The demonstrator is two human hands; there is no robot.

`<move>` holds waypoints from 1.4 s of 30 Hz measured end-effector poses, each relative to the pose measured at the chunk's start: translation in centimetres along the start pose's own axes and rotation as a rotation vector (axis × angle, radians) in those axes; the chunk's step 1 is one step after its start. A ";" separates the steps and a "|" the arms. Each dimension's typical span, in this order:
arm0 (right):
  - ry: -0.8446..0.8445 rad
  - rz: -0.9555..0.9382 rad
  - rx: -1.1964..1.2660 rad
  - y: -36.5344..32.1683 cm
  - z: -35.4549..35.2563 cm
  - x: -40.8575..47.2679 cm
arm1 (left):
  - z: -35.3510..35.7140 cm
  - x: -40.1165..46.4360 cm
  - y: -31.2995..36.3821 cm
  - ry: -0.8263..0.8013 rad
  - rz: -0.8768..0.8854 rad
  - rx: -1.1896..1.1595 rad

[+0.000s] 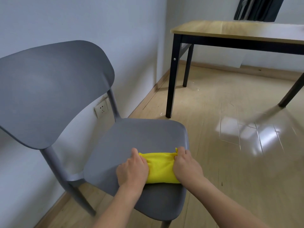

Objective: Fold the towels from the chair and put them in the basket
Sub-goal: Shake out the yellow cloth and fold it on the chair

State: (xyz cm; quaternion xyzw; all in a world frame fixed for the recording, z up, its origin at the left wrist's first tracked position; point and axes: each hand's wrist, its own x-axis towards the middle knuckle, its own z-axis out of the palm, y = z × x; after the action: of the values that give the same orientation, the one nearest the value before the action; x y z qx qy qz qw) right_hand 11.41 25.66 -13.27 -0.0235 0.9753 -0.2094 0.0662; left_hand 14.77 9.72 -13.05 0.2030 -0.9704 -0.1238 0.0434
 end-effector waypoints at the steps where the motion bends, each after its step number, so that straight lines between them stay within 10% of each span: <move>1: 0.028 -0.010 0.014 0.1 0.0 0.0 | -0.1 -0.1 -0.1 0.031 0.050 0.031; 7: 0.085 0.007 0.091 -0.1 0.7 -0.1 | 1.1 -1.0 0.4 0.107 0.401 0.036; 11: 0.158 0.006 0.033 0.1 1.8 0.1 | 1.7 -1.1 0.5 -0.101 0.345 0.068; 28: 0.342 -0.066 0.232 0.6 3.1 0.3 | 2.1 1.6 -1.9 -0.047 0.262 -0.387; 35: 0.169 -0.095 0.682 -1.1 0.5 -1.8 | 0.0 1.1 -2.4 -0.228 -0.140 -1.223; 42: 0.178 0.001 0.858 -2.4 -2.2 -3.1 | -2.5 -0.2 -1.4 -0.500 -0.403 -1.114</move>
State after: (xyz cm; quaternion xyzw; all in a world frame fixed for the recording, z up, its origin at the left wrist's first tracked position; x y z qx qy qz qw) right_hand 14.26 24.58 -9.93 0.0246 0.8018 -0.5969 -0.0144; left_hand 15.88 8.00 -10.98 0.2934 -0.6844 -0.6585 -0.1094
